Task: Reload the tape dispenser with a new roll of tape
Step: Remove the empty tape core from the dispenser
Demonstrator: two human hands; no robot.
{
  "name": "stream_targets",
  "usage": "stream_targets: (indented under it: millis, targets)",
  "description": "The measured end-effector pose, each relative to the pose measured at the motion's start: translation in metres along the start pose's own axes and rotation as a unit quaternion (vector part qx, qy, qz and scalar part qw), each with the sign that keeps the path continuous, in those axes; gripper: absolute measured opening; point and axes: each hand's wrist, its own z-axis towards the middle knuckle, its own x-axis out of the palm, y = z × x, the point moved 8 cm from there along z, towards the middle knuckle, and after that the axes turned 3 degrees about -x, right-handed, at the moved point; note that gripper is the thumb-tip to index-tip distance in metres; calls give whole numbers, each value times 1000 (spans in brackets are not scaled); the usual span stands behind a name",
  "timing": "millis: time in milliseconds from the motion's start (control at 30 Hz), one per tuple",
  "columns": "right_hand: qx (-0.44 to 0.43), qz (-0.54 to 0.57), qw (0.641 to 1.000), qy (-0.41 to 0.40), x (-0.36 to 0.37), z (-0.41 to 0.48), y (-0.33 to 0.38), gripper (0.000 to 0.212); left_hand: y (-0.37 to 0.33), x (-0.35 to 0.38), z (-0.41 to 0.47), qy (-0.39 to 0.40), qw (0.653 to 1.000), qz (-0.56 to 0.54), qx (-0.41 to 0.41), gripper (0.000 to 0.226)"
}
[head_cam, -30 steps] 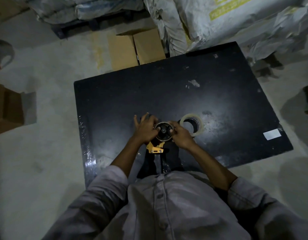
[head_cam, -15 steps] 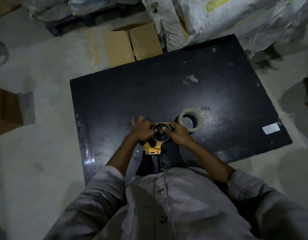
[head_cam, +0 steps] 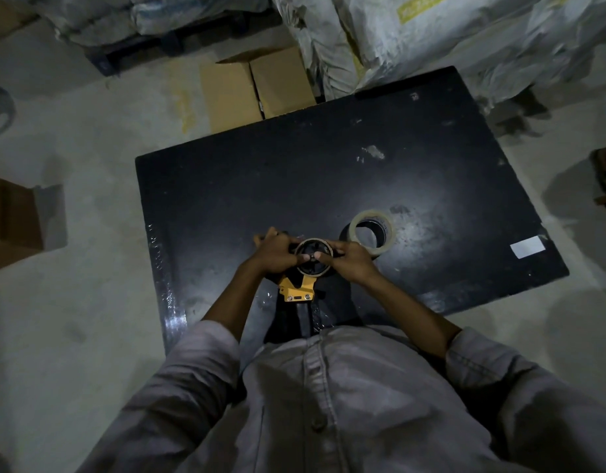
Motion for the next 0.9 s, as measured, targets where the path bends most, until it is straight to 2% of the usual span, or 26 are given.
stream_targets:
  millis: [200, 267, 400, 567, 833, 900]
  targets:
    - [46, 16, 998, -37, -8, 1, -7, 36, 38, 17, 38, -41, 996, -74, -9, 41]
    - [58, -2, 997, -45, -10, 2, -7, 40, 25, 7, 24, -46, 994, -99, -13, 35]
    - [65, -21, 996, -56, -11, 3, -6, 42, -8, -13, -10, -45, 988, -146, -15, 36]
    - [75, -24, 995, -66, -11, 1, -5, 40, -1, -9, -14, -46, 981, -187, -37, 48]
    - [97, 0, 993, -66, -12, 0, -6, 40, -2, -5, -17, -42, 973, -215, -70, 44]
    - [99, 1, 993, -67, -13, 1, -5, 43, 13, 4, -5, -36, 972, -220, -73, 51]
